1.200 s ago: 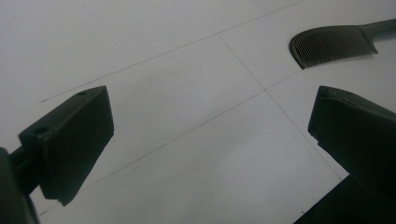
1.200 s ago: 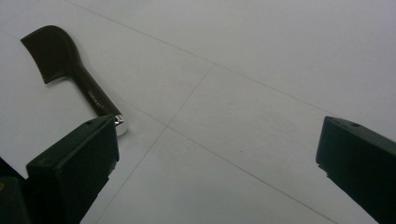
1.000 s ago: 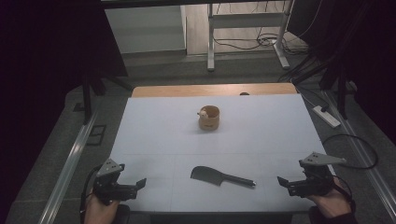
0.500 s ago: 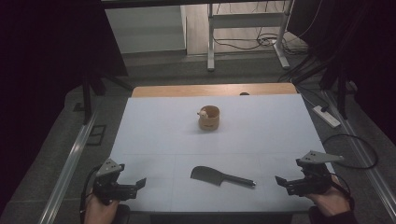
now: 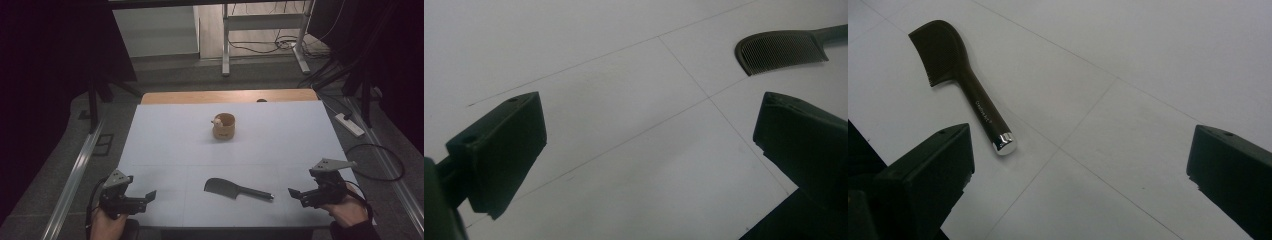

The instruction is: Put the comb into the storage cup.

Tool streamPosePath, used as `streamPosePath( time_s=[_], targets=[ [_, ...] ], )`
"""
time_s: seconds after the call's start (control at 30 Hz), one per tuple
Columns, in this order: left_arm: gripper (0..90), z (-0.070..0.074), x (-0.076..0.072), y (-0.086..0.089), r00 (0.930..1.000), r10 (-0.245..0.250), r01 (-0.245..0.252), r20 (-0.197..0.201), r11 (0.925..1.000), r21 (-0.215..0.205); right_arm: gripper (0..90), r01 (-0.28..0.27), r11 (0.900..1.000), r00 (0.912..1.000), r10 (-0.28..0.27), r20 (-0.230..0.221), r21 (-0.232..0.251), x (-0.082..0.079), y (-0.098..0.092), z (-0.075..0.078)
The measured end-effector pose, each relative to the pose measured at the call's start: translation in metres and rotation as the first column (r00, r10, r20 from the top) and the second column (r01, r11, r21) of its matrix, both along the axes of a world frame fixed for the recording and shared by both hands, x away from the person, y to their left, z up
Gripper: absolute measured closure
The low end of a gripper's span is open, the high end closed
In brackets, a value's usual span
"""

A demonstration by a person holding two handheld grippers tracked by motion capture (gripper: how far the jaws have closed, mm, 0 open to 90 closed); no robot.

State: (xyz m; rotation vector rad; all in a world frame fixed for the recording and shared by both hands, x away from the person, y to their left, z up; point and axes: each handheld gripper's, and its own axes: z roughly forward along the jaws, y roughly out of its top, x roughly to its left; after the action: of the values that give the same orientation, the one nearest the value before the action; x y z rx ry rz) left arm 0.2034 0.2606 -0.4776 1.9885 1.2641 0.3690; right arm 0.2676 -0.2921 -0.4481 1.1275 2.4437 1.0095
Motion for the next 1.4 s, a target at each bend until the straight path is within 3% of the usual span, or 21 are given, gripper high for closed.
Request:
streamPosePath(
  time_s=[0.6,1.07,1.4],
  targets=[
    [1.3,0.0,0.0,0.001,1.0,0.003,-0.003,-0.003,0.9999,-0.01,0.0,-0.093,0.995,0.9945,0.09,-0.053,-0.038,0.01,0.03,-0.003],
    [1.4,0.0,0.001,0.002,1.0,0.005,-0.006,-0.004,0.9999,-0.012,0.0,-0.121,0.987,0.9891,0.111,-0.097,-0.103,0.017,0.052,-0.006],
    [1.4,0.0,0.001,0.002,1.0,0.007,-0.007,-0.004,0.9999,-0.014,0.0,-0.159,0.978,0.9805,0.141,-0.137,-0.132,0.021,0.067,-0.009]
  ],
)
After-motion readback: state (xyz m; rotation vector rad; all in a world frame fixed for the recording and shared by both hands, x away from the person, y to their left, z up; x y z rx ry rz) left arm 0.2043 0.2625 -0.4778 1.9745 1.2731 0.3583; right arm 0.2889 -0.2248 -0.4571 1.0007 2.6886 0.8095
